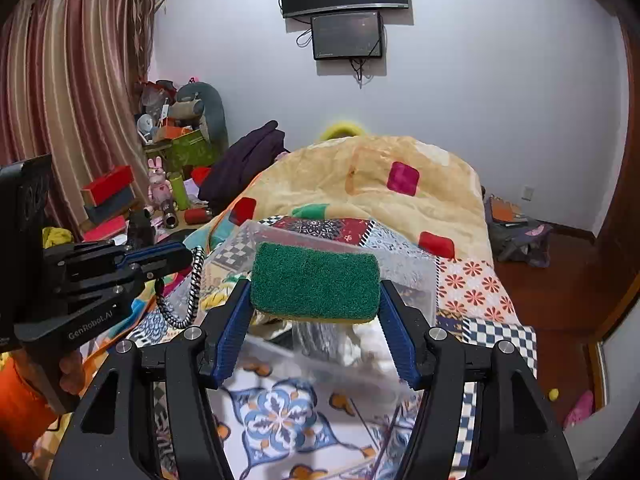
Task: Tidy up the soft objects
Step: 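Release the beaded cord into the box with left tool while right tool releases the sponge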
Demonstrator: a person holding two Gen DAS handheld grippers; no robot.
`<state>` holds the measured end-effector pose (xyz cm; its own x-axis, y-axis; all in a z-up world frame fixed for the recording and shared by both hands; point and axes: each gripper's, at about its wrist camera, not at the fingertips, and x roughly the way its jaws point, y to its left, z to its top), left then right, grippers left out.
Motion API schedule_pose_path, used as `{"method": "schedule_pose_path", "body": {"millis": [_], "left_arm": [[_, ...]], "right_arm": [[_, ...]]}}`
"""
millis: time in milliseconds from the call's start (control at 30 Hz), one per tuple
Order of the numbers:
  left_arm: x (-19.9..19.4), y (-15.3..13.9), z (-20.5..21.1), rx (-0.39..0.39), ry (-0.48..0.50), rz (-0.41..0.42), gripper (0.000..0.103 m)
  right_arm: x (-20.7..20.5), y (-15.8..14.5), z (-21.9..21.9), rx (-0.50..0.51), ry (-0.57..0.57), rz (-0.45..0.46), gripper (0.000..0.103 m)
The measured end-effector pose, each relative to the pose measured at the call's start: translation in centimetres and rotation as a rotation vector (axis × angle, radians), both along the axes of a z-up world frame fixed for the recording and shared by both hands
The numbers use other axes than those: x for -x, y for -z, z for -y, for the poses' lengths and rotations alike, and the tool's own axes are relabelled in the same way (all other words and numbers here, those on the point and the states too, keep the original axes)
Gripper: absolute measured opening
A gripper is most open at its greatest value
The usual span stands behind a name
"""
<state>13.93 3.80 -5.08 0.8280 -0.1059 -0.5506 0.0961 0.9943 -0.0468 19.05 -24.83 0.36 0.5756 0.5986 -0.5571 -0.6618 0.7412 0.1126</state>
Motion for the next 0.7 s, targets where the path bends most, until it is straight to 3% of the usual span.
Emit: {"method": "schedule_pose_path", "body": {"millis": [467, 700], "left_arm": [[-4.6, 4.2, -0.4, 0.022, 0.013, -0.114, 0.006], [-5.1, 5.7, 0.5, 0.006, 0.041, -0.163, 0.006]], "right_arm": [[-2.4, 5.1, -2.9, 0.129, -0.010, -0.072, 0.060], [-2.6, 6.2, -3.3, 0.183, -0.020, -0.096, 0.064]]}}
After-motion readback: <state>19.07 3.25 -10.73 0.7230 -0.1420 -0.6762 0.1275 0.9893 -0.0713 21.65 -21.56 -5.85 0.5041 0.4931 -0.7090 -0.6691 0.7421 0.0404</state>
